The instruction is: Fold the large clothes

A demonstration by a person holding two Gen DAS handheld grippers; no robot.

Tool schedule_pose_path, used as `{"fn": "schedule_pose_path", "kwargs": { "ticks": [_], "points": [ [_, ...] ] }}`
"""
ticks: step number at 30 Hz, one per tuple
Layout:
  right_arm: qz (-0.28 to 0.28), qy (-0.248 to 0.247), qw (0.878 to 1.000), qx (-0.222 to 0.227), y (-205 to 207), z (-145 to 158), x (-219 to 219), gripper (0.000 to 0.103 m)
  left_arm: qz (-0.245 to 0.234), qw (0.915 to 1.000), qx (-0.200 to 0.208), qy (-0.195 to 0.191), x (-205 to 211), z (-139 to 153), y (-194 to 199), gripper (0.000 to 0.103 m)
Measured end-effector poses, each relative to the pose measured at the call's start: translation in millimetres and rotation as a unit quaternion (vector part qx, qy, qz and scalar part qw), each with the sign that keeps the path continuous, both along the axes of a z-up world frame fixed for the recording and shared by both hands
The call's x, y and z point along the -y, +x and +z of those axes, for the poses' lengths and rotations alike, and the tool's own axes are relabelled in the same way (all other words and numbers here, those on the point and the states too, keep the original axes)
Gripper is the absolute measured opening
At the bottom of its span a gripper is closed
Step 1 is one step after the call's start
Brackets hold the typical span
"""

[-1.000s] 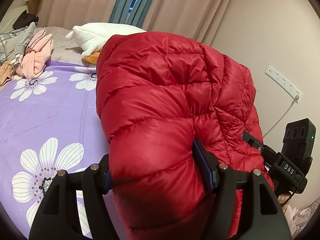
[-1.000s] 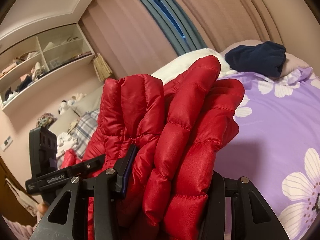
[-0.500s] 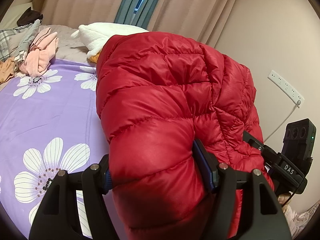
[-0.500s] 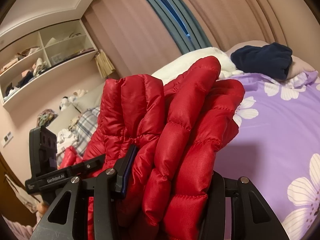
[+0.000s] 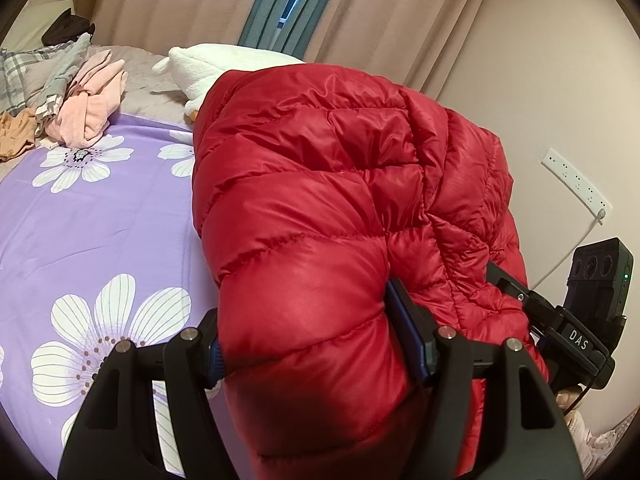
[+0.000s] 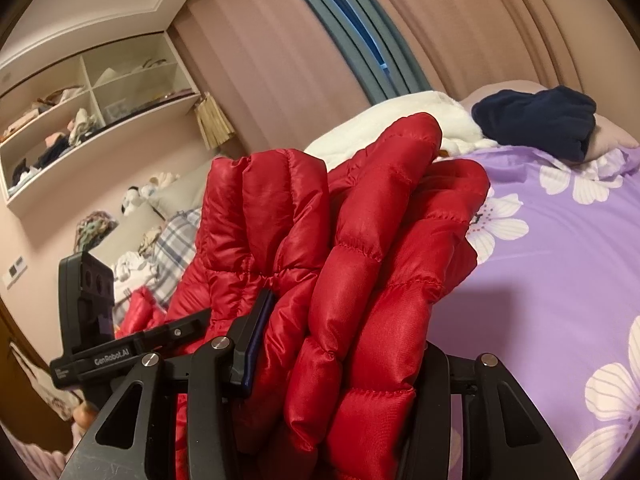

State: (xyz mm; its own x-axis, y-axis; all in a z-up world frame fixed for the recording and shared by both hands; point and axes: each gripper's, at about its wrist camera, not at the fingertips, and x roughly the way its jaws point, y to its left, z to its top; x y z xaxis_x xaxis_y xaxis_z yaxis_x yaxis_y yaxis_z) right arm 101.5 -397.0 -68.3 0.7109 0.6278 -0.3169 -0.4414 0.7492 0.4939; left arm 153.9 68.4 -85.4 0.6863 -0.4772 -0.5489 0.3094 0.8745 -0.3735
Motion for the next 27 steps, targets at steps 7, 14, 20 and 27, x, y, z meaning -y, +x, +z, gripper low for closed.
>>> {"fn": "schedule_pose_path", "kwargs": {
  "ticks": [7,14,20,27],
  "points": [
    [0.006,-0.004,1.0,0.0,3,2,1,0.047,0.004,1.0,-0.002,-0.001,0,1,-1,0.067],
    [0.009,-0.006,1.0,-0.001,3,1,-1,0.047,0.007,1.0,-0.002,0.0,0,1,-2,0.067],
    [0.017,-0.008,1.0,-0.001,8,2,-2,0.047,0.015,0.9999,-0.003,-0.001,0,2,-8,0.067],
    [0.023,-0.011,1.0,-0.003,17,2,-5,0.047,0.021,0.9998,-0.006,-0.002,3,2,-11,0.067]
  ]
}}
